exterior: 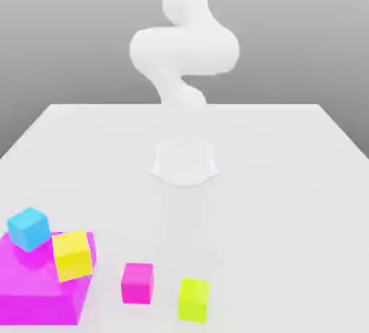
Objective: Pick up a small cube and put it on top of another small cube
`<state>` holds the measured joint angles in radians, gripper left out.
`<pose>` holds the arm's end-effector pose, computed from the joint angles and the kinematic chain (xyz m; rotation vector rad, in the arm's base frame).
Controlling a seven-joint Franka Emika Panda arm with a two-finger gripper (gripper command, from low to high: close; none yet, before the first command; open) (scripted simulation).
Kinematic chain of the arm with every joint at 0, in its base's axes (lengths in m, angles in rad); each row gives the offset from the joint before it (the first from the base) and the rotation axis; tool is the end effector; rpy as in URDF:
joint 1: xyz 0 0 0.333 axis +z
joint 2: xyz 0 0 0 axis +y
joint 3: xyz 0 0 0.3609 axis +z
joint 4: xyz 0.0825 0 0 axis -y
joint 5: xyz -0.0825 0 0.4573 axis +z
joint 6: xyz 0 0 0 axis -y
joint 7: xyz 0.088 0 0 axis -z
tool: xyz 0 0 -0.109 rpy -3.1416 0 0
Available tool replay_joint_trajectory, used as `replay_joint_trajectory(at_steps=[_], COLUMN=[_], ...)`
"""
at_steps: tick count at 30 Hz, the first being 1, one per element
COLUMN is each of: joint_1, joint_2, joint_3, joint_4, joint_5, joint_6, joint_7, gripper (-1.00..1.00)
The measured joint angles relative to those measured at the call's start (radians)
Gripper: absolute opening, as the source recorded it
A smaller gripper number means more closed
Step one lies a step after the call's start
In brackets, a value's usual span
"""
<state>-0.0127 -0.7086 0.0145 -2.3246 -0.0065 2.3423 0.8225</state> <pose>0.4265 0.0026 0.6994 -2.4851 1.0769 -0.9522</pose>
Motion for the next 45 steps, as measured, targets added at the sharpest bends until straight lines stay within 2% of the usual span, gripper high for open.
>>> replay_joint_trajectory(at_steps=[16, 24, 29, 30, 37, 42, 45], joint_1=[-0.044, -0.038, -0.018, -0.010, -0.009, -0.028, -0.067], joint_2=[0.587, 0.875, 1.056, 1.089, 1.097, 0.941, 0.834], joint_3=[0.057, 0.062, 0.039, 0.031, 0.030, 0.054, 0.013], joint_4=[-0.158, -0.237, -0.216, -0.209, -0.208, -0.240, -0.280], joint_5=[-0.056, -0.042, -0.062, -0.064, -0.068, -0.040, -0.014], joint_6=[0.274, 0.411, 0.545, 0.572, 0.578, 0.454, 0.387], joint_7=[0.154, 0.200, 0.223, 0.224, 0.227, 0.207, 0.243], gripper=[0.00, 0.00, 0.00, -1.00, -1.00, -1.00, -1.00])
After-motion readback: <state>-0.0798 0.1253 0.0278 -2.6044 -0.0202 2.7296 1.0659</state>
